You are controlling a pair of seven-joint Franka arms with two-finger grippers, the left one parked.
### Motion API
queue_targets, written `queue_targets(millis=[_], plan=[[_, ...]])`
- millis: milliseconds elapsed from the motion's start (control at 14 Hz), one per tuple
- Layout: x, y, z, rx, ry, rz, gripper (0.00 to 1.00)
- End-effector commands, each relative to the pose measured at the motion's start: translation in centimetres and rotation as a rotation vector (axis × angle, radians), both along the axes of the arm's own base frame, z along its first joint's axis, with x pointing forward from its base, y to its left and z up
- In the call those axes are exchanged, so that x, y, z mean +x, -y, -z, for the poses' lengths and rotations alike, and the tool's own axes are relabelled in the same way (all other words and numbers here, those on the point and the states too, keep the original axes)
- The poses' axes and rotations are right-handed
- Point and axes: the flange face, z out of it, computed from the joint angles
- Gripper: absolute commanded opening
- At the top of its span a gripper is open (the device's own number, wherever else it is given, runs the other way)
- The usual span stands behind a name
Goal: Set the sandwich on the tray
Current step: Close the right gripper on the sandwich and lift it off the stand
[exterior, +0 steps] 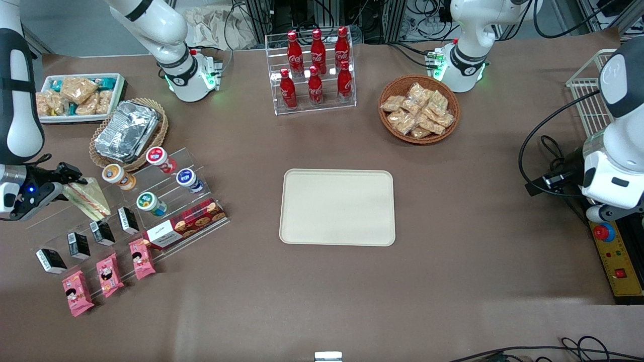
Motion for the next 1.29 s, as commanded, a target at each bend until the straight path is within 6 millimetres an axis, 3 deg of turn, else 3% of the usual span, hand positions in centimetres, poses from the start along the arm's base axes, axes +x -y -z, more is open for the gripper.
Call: queue_targets(millis=[0,214,500,643,857,1071,1214], plan=[[-0.4,-0.6,-0.8,0.001,0.002,0.006,0.48],[0.5,-0.2,-1.9,0.0,0.005,0.014,0.44],[2.5,0.7,-6.3,-0.01,0.024,0.003,0.45],[3.8,0.1,-7.6,-0.003,0.039,-0.015,0.45],[6.6,-4.0,-11.7,-0.017,0.088,-0.091,0.45],[8.5,-11.9,-14.1,-0.018,0.106,-0.216,0.46],[9.4,-18.2,-14.4,0.003,0.12,-0.304,0.46]])
